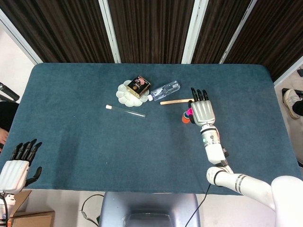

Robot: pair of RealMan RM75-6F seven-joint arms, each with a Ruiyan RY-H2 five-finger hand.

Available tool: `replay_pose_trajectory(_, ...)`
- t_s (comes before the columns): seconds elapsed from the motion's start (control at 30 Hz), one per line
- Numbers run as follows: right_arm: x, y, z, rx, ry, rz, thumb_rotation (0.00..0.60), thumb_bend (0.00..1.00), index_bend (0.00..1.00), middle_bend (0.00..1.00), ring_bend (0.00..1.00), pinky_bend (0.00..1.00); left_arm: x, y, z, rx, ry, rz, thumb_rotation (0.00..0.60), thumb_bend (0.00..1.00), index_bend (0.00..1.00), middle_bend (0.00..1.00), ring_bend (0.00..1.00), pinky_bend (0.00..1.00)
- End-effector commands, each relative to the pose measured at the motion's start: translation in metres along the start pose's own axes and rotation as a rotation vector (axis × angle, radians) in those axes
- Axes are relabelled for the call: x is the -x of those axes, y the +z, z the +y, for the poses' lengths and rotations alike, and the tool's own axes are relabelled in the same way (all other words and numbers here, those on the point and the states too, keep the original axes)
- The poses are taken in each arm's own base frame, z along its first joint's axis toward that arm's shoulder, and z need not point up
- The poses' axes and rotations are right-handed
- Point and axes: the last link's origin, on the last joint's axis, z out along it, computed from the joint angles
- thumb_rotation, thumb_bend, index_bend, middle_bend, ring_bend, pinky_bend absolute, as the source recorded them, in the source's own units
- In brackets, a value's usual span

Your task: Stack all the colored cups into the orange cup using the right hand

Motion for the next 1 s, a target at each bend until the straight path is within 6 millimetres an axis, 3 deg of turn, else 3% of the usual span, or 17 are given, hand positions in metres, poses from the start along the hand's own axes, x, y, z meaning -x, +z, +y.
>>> replay_pose_trajectory(0.03,0.005,0.001,-0.004,0.002,-0.003,-0.012,0.600,0.47,0.65,0.09,0.00,0.00,-0.001,-0.001,0.000,0.002,-0.002,0.002,0.600,0.42,0.00,0.00,0.00,0.06)
replay_pose_trajectory(0.23,0.014,0.003,-0.006,0.012,-0.008,-0.042,0.600,0.47,0.59,0.08,0.00,0.00,-0.001,-0.001,-0.001,0.001,-0.005,0.003,0.600,0.42,0.00,0.00,0.00,0.06)
replay_pose_trajectory(0.3,0.016,0.002,-0.007,0.006,-0.012,-0.062,0.600,0.47,0.49,0.07,0.00,0.00,-0.002,-0.001,-0.001,0.003,-0.004,0.004,0.600,0.42,0.00,0.00,0.00,0.06)
replay_pose_trajectory(0.43,0.013,-0.002,-0.006,-0.006,0.002,-0.061,0.600,0.47,0.09,0.00,0.00,0.00,-0.002,-0.001,-0.001,0.002,-0.005,0.006,0.600,0.42,0.00,0.00,0.00,0.06)
replay_pose_trajectory(0.47,0.009,-0.005,-0.004,-0.013,0.010,-0.052,0.600,0.47,0.04,0.00,0.00,0.00,-0.002,-0.001,-0.002,0.001,-0.006,0.007,0.600,0.42,0.00,0.00,0.00,0.06)
replay_pose_trajectory(0.6,-0.006,-0.027,0.006,-0.053,0.057,-0.004,0.600,0.47,0.00,0.00,0.00,0.00,-0.003,-0.001,-0.002,0.002,-0.010,0.009,0.600,0.42,0.00,0.00,0.00,0.06)
replay_pose_trajectory(0.7,-0.019,-0.069,0.023,-0.100,0.100,0.037,0.600,0.46,0.00,0.00,0.00,0.00,-0.004,-0.003,-0.002,0.007,-0.013,0.018,0.600,0.42,0.00,0.00,0.00,0.06)
replay_pose_trajectory(0.8,-0.021,-0.129,0.053,-0.102,0.098,0.029,0.600,0.43,0.00,0.00,0.00,0.00,-0.006,-0.005,-0.001,0.017,-0.014,0.039,0.600,0.43,0.00,0.00,0.00,0.06)
replay_pose_trajectory(0.93,-0.011,-0.209,0.100,-0.031,0.043,0.065,0.600,0.42,0.00,0.00,0.00,0.00,-0.007,-0.008,0.002,0.041,-0.017,0.063,0.600,0.44,0.00,0.00,0.00,0.06)
replay_pose_trajectory(1.0,-0.002,-0.236,0.116,0.010,0.030,0.080,0.600,0.42,0.00,0.00,0.00,0.00,-0.006,-0.008,0.004,0.052,-0.016,0.070,0.600,0.44,0.00,0.00,0.00,0.06)
